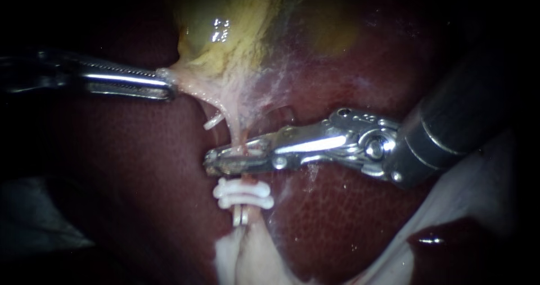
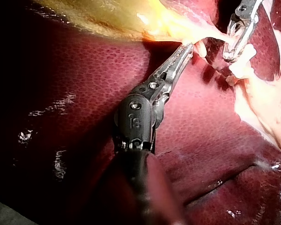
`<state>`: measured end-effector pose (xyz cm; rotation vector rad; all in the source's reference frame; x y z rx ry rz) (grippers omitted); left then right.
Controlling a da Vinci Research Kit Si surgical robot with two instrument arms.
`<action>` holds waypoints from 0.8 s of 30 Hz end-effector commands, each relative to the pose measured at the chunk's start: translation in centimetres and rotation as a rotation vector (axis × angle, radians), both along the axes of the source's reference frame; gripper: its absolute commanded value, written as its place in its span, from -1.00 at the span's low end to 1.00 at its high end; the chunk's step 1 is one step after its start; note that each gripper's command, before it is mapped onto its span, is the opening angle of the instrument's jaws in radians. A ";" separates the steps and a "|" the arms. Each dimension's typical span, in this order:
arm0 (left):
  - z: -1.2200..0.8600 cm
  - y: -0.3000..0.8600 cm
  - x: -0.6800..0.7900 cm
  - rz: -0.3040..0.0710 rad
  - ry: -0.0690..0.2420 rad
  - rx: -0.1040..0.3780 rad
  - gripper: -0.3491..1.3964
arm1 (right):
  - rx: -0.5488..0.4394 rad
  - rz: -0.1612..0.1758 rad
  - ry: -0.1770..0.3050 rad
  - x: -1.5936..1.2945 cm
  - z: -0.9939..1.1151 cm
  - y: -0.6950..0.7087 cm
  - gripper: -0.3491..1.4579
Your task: Going back third clip right tube
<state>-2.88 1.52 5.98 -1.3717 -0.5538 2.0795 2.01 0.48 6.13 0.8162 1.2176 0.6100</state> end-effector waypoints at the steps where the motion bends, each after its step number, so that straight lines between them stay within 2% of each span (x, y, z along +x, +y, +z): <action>1: 0.00 0.00 0.00 0.000 0.000 0.000 -1.00 | -0.007 -0.003 -0.001 0.00 0.01 0.00 -1.00; 3: 0.00 0.00 0.00 0.000 0.000 0.000 -1.00 | -0.008 0.000 0.003 0.01 0.05 -0.02 -0.92; 6: 0.00 0.00 0.00 0.000 0.000 0.000 -1.00 | -0.020 0.000 0.001 0.03 0.16 -0.06 -0.45; 9: 0.00 0.00 0.00 0.000 0.000 0.000 -1.00 | -0.029 0.001 -0.003 0.06 0.35 -0.09 -0.20; 13: 0.00 0.00 0.00 0.000 0.000 0.000 -1.00 | -0.041 0.003 -0.009 0.04 0.64 -0.13 -0.12; 17: 0.00 0.00 0.00 0.000 0.000 0.000 -1.00 | -0.050 0.014 -0.017 -0.01 0.89 -0.10 -0.08; 20: 0.00 0.00 0.00 0.000 0.000 -0.001 -1.00 | -0.036 0.026 -0.027 -0.07 1.00 -0.05 -0.07; 24: 0.00 0.00 0.01 0.000 0.000 -0.001 -1.00 | -0.030 0.027 -0.029 -0.14 1.02 -0.03 -0.07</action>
